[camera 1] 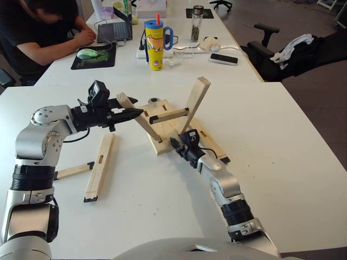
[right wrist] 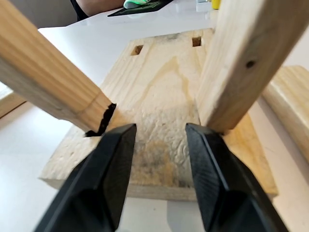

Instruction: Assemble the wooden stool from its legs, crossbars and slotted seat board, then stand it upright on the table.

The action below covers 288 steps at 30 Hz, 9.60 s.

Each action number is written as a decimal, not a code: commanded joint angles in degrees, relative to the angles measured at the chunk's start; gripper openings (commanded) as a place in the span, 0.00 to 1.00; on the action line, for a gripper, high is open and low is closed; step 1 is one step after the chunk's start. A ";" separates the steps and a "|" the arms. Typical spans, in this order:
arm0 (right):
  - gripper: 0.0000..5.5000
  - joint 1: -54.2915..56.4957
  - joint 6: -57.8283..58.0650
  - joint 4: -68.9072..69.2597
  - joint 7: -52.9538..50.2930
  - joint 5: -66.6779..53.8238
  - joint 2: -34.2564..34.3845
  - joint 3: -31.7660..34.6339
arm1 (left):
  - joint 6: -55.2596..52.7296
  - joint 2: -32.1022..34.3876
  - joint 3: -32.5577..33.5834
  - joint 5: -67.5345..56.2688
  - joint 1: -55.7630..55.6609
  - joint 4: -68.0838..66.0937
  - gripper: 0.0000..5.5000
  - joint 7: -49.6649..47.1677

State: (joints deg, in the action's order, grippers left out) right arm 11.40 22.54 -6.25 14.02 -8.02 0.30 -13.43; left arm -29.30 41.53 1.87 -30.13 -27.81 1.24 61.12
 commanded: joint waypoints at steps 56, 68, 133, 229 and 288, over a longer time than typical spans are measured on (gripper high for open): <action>0.00 4.70 -4.98 10.96 -1.06 16.05 -1.55 -10.64 | 3.04 -4.01 -18.57 10.46 -2.02 -14.52 0.37 1.41; 0.00 -8.15 -15.08 16.31 4.10 8.97 -8.71 -2.98 | 5.85 -3.94 -17.77 10.08 -9.03 -21.25 0.37 8.84; 0.00 -2.32 -14.62 0.83 1.40 9.41 1.04 -2.91 | 11.44 -25.39 5.33 3.45 -5.74 6.11 0.00 -51.98; 0.00 23.29 -33.91 -33.14 35.04 26.06 -24.32 -12.98 | -9.49 15.28 -3.49 11.24 23.17 17.05 0.00 5.42; 0.21 -0.57 -0.13 20.31 26.90 -6.58 -15.97 2.36 | 5.25 17.19 5.02 15.93 12.76 -10.20 0.36 9.38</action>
State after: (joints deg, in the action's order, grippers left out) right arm 12.37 19.90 12.60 43.79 -12.39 -16.86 -13.52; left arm -26.84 54.83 8.36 -14.09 -14.57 -3.11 64.02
